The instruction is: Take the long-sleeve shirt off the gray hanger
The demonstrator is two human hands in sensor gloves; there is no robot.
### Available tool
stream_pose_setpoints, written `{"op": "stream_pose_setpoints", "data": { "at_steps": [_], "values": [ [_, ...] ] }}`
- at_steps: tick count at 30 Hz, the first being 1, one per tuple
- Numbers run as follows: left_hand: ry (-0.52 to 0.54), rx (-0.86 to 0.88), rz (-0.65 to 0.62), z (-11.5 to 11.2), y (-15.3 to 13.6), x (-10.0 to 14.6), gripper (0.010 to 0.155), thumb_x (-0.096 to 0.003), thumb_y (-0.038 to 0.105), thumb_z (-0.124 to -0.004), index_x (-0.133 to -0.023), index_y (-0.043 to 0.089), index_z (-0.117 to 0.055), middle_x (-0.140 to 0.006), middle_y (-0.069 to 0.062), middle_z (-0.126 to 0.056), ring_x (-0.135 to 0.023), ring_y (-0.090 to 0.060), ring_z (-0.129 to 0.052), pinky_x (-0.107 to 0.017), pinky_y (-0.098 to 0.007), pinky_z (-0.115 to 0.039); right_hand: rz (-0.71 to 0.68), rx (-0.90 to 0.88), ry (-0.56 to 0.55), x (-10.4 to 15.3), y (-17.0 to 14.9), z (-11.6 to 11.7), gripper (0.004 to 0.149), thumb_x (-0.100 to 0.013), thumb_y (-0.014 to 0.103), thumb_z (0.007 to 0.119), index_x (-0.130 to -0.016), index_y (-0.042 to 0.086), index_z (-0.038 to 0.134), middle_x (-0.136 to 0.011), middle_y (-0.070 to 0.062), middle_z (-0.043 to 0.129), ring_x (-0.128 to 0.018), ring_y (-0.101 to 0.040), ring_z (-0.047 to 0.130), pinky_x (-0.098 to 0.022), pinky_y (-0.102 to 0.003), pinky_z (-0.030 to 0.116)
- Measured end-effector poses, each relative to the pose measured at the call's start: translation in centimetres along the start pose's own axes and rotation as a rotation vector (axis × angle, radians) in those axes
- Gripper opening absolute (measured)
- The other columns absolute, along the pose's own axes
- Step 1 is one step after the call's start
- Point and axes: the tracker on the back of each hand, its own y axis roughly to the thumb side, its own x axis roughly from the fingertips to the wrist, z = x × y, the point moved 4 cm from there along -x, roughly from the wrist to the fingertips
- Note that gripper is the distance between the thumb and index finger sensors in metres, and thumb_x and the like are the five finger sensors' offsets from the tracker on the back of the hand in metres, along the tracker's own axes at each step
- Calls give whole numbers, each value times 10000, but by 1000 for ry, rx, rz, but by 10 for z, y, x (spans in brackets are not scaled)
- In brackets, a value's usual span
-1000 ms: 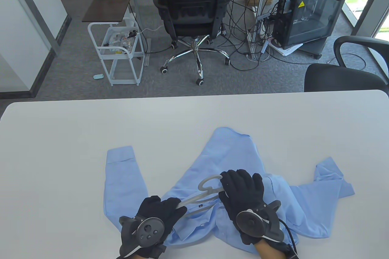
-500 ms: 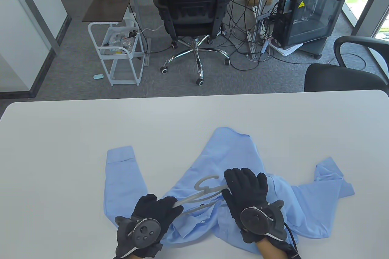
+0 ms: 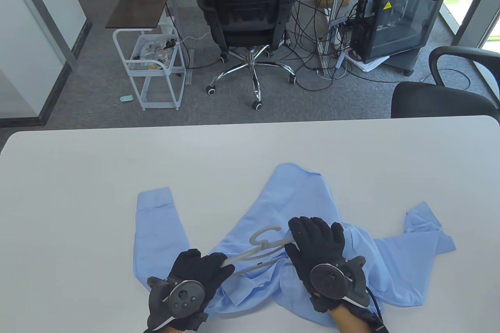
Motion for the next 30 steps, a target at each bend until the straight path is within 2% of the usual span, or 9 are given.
{"op": "stream_pose_setpoints", "data": {
  "at_steps": [12,19,30],
  "values": [
    [-1,20,6,1,-3,0,488,-466,657,-677,-791,349,-871,-315,216,-911,-349,-41,-1056,-695,-407,-739,2,-59,-1,0,-8,-3,610,-628,432,649,-1158,165,505,-1136,-192,609,-1039,-535,582,-684,-812,347],
    [3,18,1,2,-3,1,487,-464,657,-681,-790,350,-872,-315,216,-912,-350,-42,-1056,-694,-407,-739,19,-162,-10,0,-17,-3,624,-620,477,608,-1154,163,528,-1127,-209,622,-1040,-537,585,-670,-831,355],
    [4,27,10,2,-5,0,488,-466,656,-680,-793,348,-871,-317,216,-912,-346,-43,-1055,-692,-406,-739,28,-168,-19,-1,-22,-5,604,-623,469,609,-1149,180,537,-1127,-187,632,-1047,-521,587,-682,-814,356]
  ]
}}
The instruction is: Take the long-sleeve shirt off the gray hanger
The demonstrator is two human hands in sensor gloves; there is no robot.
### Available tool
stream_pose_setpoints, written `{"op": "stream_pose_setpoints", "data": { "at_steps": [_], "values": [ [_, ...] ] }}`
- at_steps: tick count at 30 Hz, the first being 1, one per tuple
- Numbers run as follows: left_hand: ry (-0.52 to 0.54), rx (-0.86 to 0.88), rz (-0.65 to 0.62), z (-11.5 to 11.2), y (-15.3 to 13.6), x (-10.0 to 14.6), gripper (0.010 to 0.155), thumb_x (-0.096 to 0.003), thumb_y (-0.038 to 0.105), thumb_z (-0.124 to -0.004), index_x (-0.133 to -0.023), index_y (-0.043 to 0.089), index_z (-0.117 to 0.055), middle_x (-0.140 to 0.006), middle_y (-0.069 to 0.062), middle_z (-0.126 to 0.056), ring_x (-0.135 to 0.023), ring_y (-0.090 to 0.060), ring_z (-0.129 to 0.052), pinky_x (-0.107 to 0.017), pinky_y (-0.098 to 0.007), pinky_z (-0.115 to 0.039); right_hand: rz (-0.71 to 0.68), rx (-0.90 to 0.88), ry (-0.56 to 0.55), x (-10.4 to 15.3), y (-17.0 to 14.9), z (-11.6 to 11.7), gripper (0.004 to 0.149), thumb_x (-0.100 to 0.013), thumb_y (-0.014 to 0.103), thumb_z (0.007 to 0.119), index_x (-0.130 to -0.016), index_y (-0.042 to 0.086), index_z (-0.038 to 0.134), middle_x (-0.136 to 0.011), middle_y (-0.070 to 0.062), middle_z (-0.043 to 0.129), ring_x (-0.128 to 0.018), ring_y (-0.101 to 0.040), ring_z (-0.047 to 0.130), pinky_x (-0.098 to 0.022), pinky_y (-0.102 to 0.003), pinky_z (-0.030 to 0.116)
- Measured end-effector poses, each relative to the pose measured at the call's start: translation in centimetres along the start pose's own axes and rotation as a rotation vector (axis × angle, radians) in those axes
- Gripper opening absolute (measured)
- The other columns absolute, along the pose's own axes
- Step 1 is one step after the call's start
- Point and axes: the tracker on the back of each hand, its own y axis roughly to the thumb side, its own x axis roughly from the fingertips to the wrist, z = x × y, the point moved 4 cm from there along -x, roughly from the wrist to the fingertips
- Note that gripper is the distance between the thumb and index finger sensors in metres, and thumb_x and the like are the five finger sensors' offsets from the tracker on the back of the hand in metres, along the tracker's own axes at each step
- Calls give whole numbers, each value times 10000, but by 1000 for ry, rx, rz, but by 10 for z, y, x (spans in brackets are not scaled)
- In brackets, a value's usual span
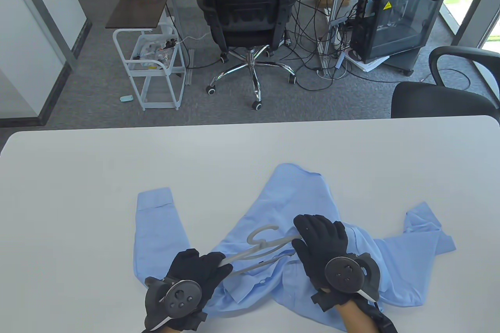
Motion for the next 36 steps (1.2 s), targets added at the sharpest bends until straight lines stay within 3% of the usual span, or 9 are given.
{"op": "stream_pose_setpoints", "data": {
  "at_steps": [25,36],
  "values": [
    [-33,37,58,4,-18,-2,498,-470,658,-659,-809,361,-872,-297,217,-911,-249,-11,-1038,-615,-345,-793,46,-43,-33,-1,-14,-5,582,-625,459,619,-1127,166,583,-1097,-183,679,-1016,-506,651,-676,-805,398],
    [-42,-15,114,2,-20,-6,499,-467,633,-665,-856,386,-858,-387,193,-945,-404,-85,-1060,-704,-435,-709,67,-55,-33,-2,-21,-7,563,-624,450,624,-1102,152,619,-1025,-166,749,-891,-444,769,-681,-749,486]
  ]
}}
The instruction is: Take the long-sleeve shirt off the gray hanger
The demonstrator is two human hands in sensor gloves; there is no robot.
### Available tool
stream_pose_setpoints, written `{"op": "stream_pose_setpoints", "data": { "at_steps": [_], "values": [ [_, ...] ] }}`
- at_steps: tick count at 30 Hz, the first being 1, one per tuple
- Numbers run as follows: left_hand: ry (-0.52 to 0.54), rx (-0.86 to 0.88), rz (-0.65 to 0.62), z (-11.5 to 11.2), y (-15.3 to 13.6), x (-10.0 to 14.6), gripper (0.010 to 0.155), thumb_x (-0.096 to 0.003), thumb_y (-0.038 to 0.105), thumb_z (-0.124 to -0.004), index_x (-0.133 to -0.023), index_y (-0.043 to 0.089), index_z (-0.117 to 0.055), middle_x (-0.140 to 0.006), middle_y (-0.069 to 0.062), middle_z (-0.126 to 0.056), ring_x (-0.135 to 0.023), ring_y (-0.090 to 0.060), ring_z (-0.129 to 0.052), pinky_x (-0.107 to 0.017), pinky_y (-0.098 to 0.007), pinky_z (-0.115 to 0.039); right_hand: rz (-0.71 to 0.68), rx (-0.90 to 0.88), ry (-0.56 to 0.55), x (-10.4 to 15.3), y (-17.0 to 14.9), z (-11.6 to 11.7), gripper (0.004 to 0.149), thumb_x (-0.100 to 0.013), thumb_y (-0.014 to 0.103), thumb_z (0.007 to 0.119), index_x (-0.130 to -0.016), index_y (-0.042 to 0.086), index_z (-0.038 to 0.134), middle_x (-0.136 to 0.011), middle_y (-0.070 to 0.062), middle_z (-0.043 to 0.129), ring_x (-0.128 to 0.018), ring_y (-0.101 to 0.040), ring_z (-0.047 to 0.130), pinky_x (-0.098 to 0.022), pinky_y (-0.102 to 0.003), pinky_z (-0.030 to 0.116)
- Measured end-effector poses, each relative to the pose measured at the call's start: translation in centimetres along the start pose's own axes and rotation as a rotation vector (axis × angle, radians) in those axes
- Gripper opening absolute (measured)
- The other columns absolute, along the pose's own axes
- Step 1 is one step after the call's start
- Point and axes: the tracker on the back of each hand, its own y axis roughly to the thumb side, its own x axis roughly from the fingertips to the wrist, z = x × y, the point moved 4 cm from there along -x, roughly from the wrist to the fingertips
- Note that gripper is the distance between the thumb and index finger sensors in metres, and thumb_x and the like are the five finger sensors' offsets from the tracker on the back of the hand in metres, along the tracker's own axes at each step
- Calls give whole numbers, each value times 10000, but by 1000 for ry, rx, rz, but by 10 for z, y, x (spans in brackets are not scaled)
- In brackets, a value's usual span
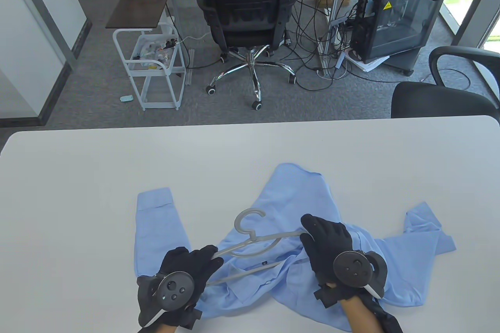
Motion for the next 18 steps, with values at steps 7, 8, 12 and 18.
{"op": "stream_pose_setpoints", "data": {
  "at_steps": [7,8,12,18],
  "values": [
    [-51,-106,53,-7,7,-11,525,-472,614,-634,-912,388,-813,-492,142,-965,-506,-149,-1058,-718,-494,-686,32,-17,5,-2,-10,1,521,-621,436,635,-1071,174,651,-971,-142,794,-816,-392,834,-675,-694,557],
    [-48,-153,59,-6,9,-12,529,-474,617,-620,-923,401,-796,-525,141,-963,-537,-153,-1051,-727,-500,-676,34,-36,5,-2,-10,1,521,-620,435,636,-1063,162,663,-958,-133,804,-804,-381,842,-675,-681,571],
    [-67,-143,107,-3,8,-13,535,-476,621,-607,-937,413,-778,-579,132,-954,-591,-168,-1031,-740,-511,-653,43,-84,-22,-2,-10,-2,505,-620,429,644,-1045,160,683,-928,-127,824,-769,-365,862,-665,-666,594],
    [-61,-78,138,-7,-2,-5,535,-476,628,-617,-932,406,-785,-598,139,-948,-624,-163,-1015,-746,-513,-643,20,-43,-29,-1,-2,0,505,-621,438,640,-1045,167,682,-928,-118,825,-768,-354,866,-666,-659,601]
  ]
}}
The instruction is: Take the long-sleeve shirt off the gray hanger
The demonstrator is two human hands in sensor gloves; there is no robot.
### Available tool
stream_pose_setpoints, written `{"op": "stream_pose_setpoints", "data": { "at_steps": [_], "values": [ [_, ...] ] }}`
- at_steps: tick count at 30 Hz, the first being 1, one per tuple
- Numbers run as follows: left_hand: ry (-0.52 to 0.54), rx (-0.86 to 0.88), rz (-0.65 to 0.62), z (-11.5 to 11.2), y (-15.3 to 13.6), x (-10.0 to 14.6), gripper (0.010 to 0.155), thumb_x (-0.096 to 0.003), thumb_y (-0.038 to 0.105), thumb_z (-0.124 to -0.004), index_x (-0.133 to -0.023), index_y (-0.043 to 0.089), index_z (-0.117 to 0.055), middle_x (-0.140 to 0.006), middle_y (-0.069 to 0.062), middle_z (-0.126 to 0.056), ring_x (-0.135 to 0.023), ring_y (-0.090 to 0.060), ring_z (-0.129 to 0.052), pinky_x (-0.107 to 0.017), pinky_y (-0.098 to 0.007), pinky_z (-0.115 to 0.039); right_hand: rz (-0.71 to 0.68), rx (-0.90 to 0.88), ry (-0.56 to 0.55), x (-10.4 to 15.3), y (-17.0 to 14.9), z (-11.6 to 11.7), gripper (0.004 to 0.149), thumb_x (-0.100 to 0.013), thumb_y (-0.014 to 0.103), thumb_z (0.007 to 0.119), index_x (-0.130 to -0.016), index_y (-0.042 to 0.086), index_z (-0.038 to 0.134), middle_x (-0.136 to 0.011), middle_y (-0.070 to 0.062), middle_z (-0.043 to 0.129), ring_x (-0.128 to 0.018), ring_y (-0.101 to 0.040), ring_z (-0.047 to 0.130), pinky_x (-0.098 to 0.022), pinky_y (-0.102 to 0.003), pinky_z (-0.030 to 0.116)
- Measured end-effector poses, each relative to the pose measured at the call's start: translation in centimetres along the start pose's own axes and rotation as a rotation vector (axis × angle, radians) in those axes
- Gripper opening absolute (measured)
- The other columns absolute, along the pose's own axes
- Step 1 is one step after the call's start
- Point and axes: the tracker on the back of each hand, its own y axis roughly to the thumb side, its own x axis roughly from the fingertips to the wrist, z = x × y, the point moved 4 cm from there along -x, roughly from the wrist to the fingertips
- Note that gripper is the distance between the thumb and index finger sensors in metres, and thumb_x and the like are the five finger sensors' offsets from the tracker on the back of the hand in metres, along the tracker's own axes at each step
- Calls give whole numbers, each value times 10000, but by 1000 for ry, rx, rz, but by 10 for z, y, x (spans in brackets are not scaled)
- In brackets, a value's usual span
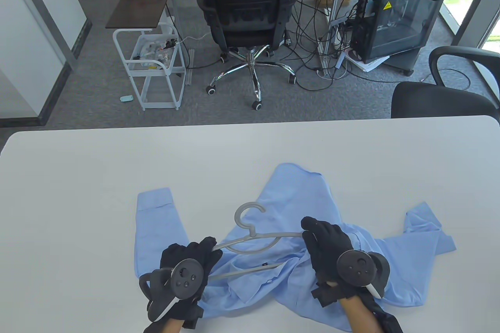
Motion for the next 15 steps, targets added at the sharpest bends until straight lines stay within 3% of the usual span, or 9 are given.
{"op": "stream_pose_setpoints", "data": {
  "at_steps": [4,9,15],
  "values": [
    [-3,72,4,-6,-10,4,533,-471,638,-627,-910,392,-801,-564,156,-944,-592,-145,-1017,-736,-498,-655,-14,25,-23,3,4,-1,504,-621,436,644,-1044,166,686,-933,-123,824,-780,-363,862,-666,-669,596],
    [61,162,-43,-7,-15,10,519,-441,674,-676,-786,350,-888,-362,196,-929,-311,-60,-1010,-625,-402,-775,-23,65,-41,4,5,-3,505,-623,441,641,-1048,171,681,-951,-122,814,-815,-374,846,-675,-688,573],
    [57,142,-54,-8,-11,12,516,-447,674,-656,-766,344,-893,-325,212,-918,-260,-25,-1009,-575,-364,-815,-9,45,-52,4,0,-5,505,-622,441,644,-1045,168,688,-952,-122,817,-831,-383,843,-672,-704,561]
  ]
}}
